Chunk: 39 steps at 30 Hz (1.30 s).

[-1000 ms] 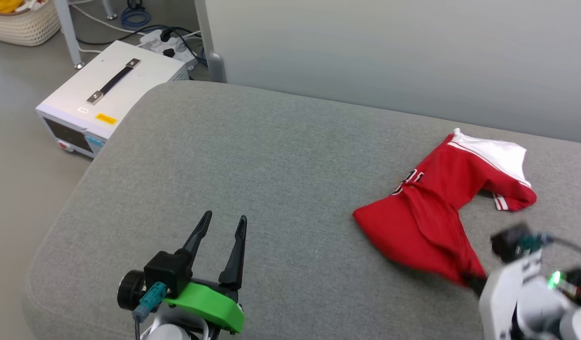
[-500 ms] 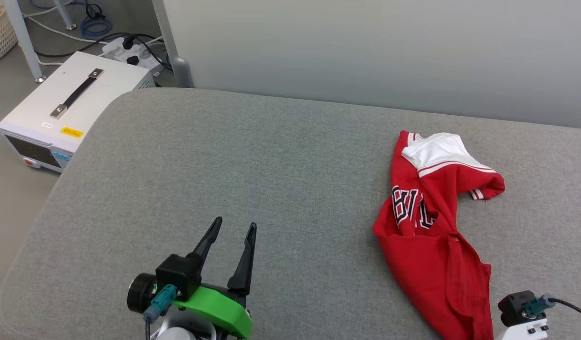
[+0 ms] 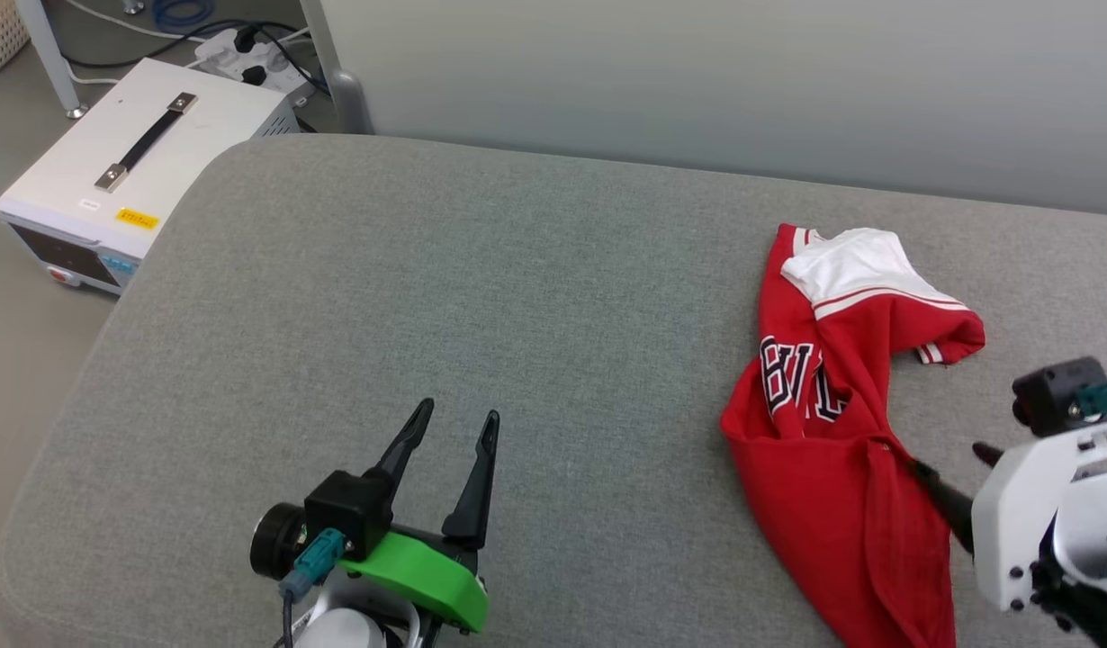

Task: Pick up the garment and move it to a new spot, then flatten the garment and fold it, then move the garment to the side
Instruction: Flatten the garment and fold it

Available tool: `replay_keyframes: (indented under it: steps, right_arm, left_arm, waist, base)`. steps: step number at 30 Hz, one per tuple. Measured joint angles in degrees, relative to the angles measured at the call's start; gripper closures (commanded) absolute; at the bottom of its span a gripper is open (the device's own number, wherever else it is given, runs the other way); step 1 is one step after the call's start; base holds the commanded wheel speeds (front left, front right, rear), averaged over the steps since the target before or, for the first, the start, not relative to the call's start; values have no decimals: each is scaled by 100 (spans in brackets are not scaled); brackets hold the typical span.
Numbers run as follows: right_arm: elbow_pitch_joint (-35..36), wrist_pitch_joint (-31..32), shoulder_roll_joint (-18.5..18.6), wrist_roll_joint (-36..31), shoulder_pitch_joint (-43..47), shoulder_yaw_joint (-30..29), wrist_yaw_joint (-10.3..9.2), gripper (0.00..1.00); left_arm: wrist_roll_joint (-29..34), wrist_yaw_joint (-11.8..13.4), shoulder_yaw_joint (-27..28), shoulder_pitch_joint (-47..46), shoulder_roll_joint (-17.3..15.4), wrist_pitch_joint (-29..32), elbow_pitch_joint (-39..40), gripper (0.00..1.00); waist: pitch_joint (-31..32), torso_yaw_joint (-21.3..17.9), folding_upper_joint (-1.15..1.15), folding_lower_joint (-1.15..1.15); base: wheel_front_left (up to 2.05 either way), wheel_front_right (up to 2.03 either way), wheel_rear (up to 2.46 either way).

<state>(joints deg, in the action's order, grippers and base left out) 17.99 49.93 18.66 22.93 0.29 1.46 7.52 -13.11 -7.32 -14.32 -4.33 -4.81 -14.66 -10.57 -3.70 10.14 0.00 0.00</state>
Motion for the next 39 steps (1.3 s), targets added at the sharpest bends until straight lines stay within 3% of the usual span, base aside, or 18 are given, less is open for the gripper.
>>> replay_keyframes:
  steps: [6,12,16,25,26,27,28,39]
  right_arm:
    - [-481,587,214,-144,-1272,34,0,0]
    - [-1872,881,376,-424,-2746,241,0,0]
    - [-2665,843,401,-586,-3252,386,0,0]
    - [-3957,99,474,-906,-3859,768,0,0]
    - [-4040,55,485,-907,-3869,802,0,15]
    - [-4114,-7,504,-906,-3900,838,0,84]
    - [-4154,-98,528,-904,-3938,884,0,100]
    - [-4106,-1552,479,-260,-4034,1549,0,100]
  left_arm:
    - [-2,0,-65,-289,16,0,122,0]
    - [-32,0,-215,-611,91,0,216,0]
    - [-52,0,-222,-690,104,0,218,0]
    - [-58,0,-266,-784,135,0,207,0]
    - [-58,0,-266,-786,136,0,204,0]
    - [-58,0,-261,-787,138,0,201,0]
    - [-58,0,-252,-788,138,0,197,0]
    - [-57,0,-230,-779,154,0,70,0]
  waist:
    - [-332,124,0,0]
    - [-847,379,0,1]
    - [-1121,568,0,1]
    - [-1554,956,0,1]
    - [-1576,980,0,1]
    - [-1597,1007,0,1]
    - [-1610,1025,0,1]
    - [-1271,857,0,0]
  base:
    - [0,0,0]
    - [0,0,0]
    - [0,0,0]
    - [0,0,0]
    - [0,0,0]
    - [0,0,0]
    - [0,0,0]
    - [0,0,0]
